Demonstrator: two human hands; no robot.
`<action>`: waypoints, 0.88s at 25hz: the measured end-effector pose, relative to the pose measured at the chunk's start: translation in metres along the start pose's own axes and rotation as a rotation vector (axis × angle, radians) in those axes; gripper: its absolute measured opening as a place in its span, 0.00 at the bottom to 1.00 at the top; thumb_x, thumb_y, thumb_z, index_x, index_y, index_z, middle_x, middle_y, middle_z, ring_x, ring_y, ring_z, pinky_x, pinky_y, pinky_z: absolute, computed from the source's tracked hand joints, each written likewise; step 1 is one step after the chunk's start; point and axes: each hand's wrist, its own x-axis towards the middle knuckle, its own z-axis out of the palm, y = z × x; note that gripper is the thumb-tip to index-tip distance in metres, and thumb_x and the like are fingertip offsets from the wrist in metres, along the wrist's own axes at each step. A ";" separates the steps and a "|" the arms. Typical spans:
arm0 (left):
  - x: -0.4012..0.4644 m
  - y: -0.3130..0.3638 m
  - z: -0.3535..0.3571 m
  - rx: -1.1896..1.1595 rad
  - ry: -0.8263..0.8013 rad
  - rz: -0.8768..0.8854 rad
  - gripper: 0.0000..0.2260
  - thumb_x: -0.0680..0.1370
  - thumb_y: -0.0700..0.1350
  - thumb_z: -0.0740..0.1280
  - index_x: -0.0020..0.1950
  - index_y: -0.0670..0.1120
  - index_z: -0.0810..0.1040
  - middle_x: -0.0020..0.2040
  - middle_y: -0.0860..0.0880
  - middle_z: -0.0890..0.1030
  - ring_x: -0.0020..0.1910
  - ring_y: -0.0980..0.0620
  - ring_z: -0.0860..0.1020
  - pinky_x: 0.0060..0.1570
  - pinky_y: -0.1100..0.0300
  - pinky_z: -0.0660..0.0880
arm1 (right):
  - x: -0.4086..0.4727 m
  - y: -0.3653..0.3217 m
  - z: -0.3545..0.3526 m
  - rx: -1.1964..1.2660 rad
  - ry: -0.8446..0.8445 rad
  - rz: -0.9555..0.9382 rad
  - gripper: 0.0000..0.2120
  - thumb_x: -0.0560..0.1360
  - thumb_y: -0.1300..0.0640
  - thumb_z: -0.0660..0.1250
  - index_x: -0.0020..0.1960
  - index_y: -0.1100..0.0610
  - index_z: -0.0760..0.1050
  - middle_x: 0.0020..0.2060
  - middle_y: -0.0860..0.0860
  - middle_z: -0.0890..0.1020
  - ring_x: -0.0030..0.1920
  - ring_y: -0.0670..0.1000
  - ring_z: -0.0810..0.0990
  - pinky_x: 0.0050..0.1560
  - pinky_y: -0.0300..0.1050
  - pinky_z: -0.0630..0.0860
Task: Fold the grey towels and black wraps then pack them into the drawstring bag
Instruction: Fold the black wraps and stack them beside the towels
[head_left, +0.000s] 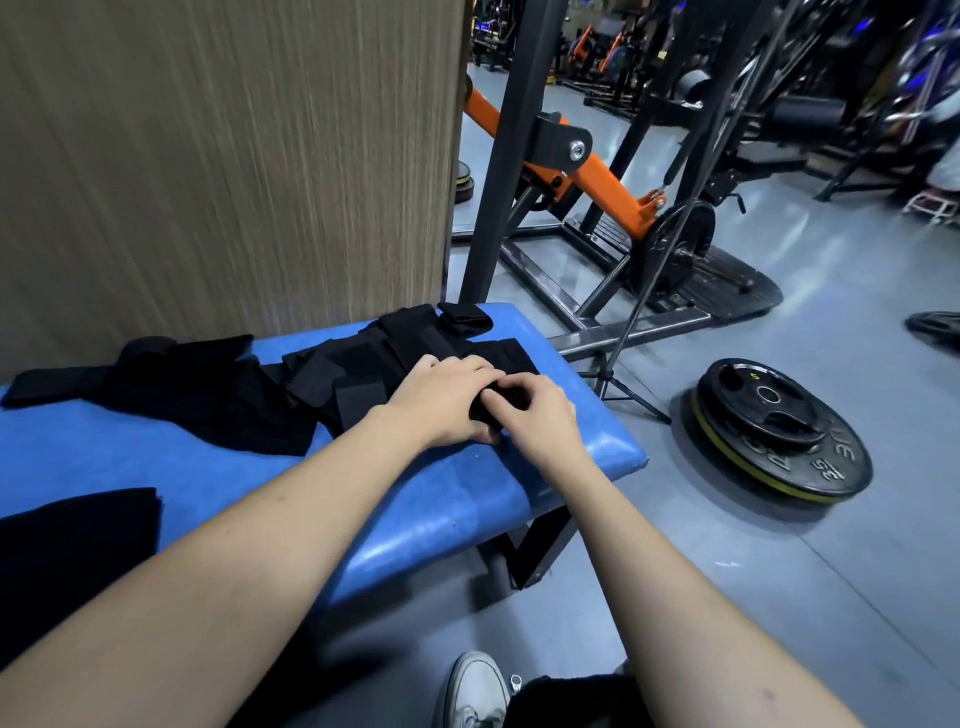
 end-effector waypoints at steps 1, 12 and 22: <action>-0.001 -0.001 0.001 0.000 0.015 -0.008 0.36 0.68 0.66 0.71 0.74 0.59 0.65 0.70 0.58 0.68 0.65 0.53 0.70 0.64 0.53 0.63 | -0.001 -0.004 0.002 0.036 0.041 0.002 0.11 0.74 0.50 0.69 0.56 0.51 0.79 0.55 0.48 0.79 0.58 0.50 0.76 0.63 0.48 0.71; 0.006 0.023 -0.005 -0.015 0.401 -0.174 0.25 0.74 0.46 0.68 0.72 0.56 0.71 0.61 0.53 0.78 0.54 0.49 0.78 0.57 0.57 0.67 | -0.023 -0.056 -0.056 0.596 0.335 -0.071 0.17 0.70 0.70 0.61 0.53 0.55 0.78 0.49 0.51 0.81 0.42 0.45 0.75 0.48 0.45 0.75; -0.019 0.054 -0.077 -0.282 0.729 -0.019 0.29 0.67 0.31 0.61 0.61 0.56 0.79 0.56 0.59 0.77 0.56 0.54 0.76 0.42 0.53 0.76 | -0.051 -0.072 -0.133 0.885 0.548 -0.104 0.16 0.70 0.71 0.59 0.46 0.55 0.79 0.36 0.54 0.73 0.34 0.53 0.69 0.33 0.45 0.72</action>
